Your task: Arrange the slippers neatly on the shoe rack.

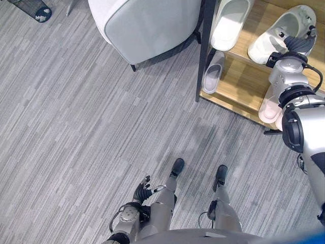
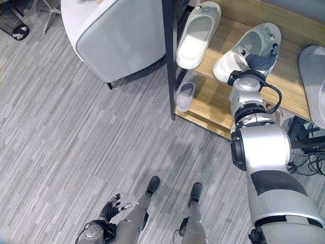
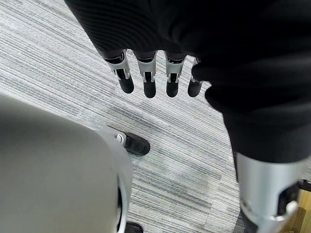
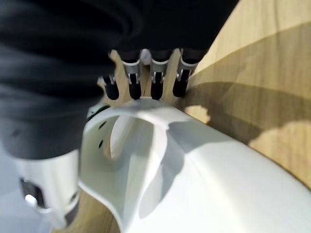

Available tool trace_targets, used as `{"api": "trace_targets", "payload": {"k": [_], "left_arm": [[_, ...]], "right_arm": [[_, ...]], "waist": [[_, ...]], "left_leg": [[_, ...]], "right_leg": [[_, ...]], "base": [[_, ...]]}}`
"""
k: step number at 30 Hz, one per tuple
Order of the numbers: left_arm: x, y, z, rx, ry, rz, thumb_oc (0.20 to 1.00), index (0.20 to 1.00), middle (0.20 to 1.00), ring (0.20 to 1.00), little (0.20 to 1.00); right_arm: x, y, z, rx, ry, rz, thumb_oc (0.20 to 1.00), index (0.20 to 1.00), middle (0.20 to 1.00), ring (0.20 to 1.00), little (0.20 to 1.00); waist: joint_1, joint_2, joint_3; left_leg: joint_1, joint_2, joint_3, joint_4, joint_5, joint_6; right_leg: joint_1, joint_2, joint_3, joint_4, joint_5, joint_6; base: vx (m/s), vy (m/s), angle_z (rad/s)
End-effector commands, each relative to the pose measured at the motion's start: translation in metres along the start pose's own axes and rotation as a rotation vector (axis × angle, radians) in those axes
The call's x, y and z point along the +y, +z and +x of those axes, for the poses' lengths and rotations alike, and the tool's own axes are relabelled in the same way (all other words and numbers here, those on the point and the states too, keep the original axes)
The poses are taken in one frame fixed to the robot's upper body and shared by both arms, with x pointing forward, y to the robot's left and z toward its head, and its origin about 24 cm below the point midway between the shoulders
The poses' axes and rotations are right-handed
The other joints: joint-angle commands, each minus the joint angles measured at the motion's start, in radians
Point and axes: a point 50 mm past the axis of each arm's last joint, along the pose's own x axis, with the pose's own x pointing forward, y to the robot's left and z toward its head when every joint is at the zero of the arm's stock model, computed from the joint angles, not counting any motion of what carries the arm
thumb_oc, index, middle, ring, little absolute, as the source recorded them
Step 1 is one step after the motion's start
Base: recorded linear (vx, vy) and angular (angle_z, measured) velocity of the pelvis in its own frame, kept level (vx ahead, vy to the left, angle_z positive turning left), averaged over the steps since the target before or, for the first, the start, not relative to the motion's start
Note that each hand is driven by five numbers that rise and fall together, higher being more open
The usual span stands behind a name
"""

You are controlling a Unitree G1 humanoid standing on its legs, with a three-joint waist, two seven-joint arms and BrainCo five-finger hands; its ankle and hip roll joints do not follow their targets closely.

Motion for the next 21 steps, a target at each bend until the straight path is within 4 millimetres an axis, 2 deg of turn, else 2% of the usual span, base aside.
{"api": "trace_targets", "payload": {"k": [1, 18, 19, 21], "left_arm": [[-0.020, -0.028, -0.014, 0.087, -0.089, 0.021, 1.000, 1.000, 1.000, 1.000, 1.000], [-0.017, -0.034, -0.017, 0.112, -0.123, 0.048, 1.000, 1.000, 1.000, 1.000, 1.000], [-0.035, -0.006, 0.004, 0.081, -0.123, -0.010, 1.000, 1.000, 1.000, 1.000, 1.000], [-0.035, -0.007, 0.003, 0.089, -0.141, 0.000, 1.000, 1.000, 1.000, 1.000, 1.000]], "right_arm": [[-0.010, 0.066, 0.012, -0.227, 0.094, 0.018, 1.000, 1.000, 1.000, 1.000, 1.000], [0.015, 0.051, 0.000, -0.185, 0.191, 0.072, 1.000, 1.000, 1.000, 1.000, 1.000], [0.033, 0.047, -0.010, -0.172, 0.251, 0.056, 1.000, 1.000, 1.000, 1.000, 1.000], [0.032, 0.047, -0.009, -0.174, 0.250, 0.049, 1.000, 1.000, 1.000, 1.000, 1.000]], "waist": [[0.055, -0.034, 0.067], [0.086, -0.036, 0.060], [0.074, -0.039, 0.056], [0.078, -0.038, 0.055]], "left_leg": [[0.055, -0.049, -0.029, -0.120, 0.056, -0.023], [0.063, -0.059, -0.040, -0.120, 0.060, -0.024], [0.065, -0.056, -0.039, -0.120, 0.057, -0.025], [0.063, -0.058, -0.041, -0.120, 0.058, -0.025]], "right_leg": [[0.182, -0.082, -0.096, 0.008, -0.127, 0.132], [0.208, -0.087, -0.126, 0.008, -0.139, 0.136], [0.209, -0.086, -0.126, 0.008, -0.141, 0.136], [0.209, -0.086, -0.130, 0.008, -0.142, 0.136]], "base": [[0.01, -0.010, 0.07], [0.00, -0.001, 0.01], [0.00, 0.000, 0.00], [0.00, 0.005, 0.04]]}}
